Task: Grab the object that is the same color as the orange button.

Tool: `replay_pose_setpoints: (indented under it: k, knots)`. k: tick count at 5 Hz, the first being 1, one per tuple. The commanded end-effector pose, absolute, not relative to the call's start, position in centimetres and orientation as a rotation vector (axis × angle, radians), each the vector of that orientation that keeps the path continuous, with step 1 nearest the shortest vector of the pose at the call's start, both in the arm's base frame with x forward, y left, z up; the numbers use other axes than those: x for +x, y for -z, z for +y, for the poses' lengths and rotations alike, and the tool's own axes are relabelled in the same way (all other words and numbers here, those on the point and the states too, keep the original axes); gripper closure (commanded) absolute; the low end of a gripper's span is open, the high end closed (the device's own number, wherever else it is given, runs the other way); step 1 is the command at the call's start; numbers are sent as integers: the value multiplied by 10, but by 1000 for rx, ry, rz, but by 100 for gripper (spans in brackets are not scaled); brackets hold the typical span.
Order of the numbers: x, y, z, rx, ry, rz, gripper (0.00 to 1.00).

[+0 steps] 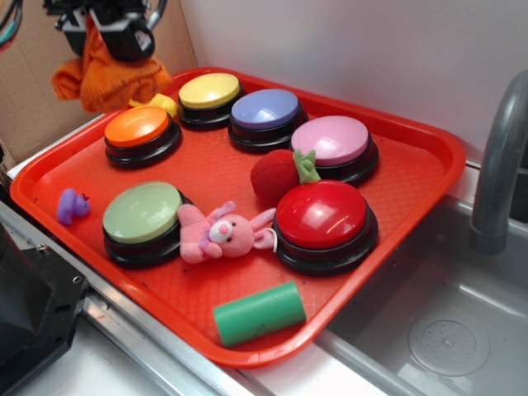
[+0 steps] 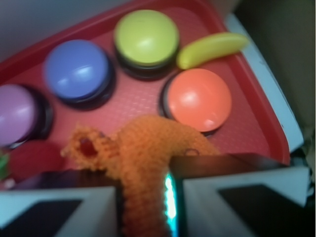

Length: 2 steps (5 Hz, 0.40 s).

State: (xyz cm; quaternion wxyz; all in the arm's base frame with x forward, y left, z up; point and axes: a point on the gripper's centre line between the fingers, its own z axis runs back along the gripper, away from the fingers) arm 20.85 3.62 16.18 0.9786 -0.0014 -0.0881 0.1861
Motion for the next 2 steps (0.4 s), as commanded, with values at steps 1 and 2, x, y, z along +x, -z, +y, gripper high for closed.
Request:
replay_pose_setpoints:
  k: [1, 2]
  knots:
    - [199, -199, 11, -65, -242, -284, 100]
    - [199, -188, 19, -37, -310, -251, 100]
